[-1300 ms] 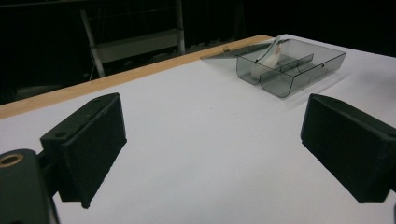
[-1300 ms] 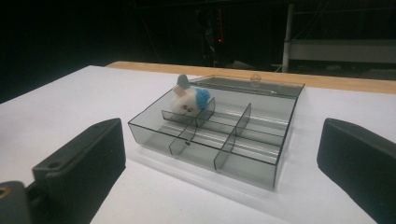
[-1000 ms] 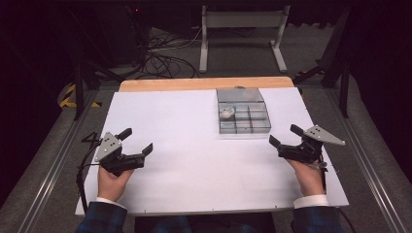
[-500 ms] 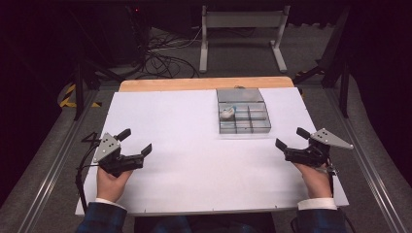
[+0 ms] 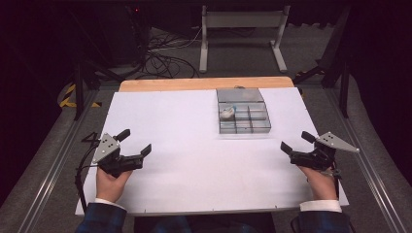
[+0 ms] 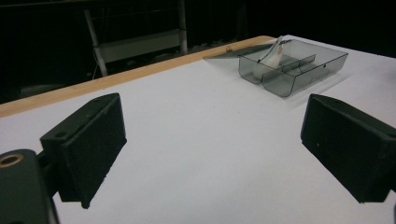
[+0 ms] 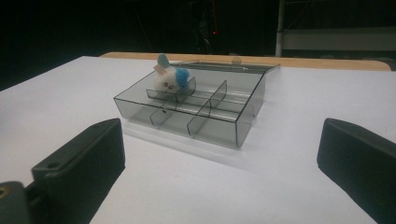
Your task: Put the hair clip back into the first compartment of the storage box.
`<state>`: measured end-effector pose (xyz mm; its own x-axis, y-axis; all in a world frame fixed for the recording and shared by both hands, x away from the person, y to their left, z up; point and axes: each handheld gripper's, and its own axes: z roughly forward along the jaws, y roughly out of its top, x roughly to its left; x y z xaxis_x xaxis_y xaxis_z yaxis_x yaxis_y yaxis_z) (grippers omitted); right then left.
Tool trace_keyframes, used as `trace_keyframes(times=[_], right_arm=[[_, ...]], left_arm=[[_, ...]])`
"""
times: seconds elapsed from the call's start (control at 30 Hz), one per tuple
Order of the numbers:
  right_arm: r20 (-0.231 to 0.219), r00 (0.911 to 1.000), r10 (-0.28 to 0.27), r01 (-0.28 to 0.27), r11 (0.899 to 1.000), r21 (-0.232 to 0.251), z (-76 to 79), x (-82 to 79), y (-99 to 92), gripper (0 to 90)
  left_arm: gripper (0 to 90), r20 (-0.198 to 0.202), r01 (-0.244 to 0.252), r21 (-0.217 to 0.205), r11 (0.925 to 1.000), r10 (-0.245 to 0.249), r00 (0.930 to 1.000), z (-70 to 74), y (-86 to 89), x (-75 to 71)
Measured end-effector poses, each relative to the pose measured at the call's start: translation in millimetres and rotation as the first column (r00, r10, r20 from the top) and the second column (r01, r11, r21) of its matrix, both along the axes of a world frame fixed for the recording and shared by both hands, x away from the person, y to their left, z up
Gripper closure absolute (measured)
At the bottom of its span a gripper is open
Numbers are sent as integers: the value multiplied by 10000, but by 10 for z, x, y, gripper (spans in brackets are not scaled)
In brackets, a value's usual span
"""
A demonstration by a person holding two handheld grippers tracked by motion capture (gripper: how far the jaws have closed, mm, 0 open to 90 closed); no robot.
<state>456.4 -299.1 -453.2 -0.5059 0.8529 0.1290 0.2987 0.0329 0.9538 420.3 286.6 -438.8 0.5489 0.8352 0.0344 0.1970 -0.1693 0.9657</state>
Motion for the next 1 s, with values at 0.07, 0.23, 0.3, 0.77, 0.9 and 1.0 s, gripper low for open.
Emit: trace_keyframes(times=[0.07,0.23,0.3,0.77,0.9,1.0], right_arm=[[-20,10000,-56,56,10000,-50,-13,-9,-13,16],[-156,9998,-103,101,9999,-103,-65,-28,-52,16],[-159,9998,-150,149,9998,-107,-73,-34,-71,16],[-166,9999,-27,17,9981,-610,-102,-21,-19,16],[-110,9999,-45,39,9983,-585,-101,-16,-31,16],[-46,10000,-39,36,9987,-515,-99,-10,-47,16]], left_arm=[[72,14,-24,-31,10000,24,10000,-1,3,-1],[73,2,-18,-15,10000,18,10000,0,6,-6],[72,-17,-15,-24,10000,14,10000,-3,6,-5],[73,-105,19,4,10000,-19,9999,-10,32,-12],[73,-115,-12,-22,10000,12,9999,-14,36,-11],[72,-99,-6,-62,10000,6,10000,-15,30,-11]])
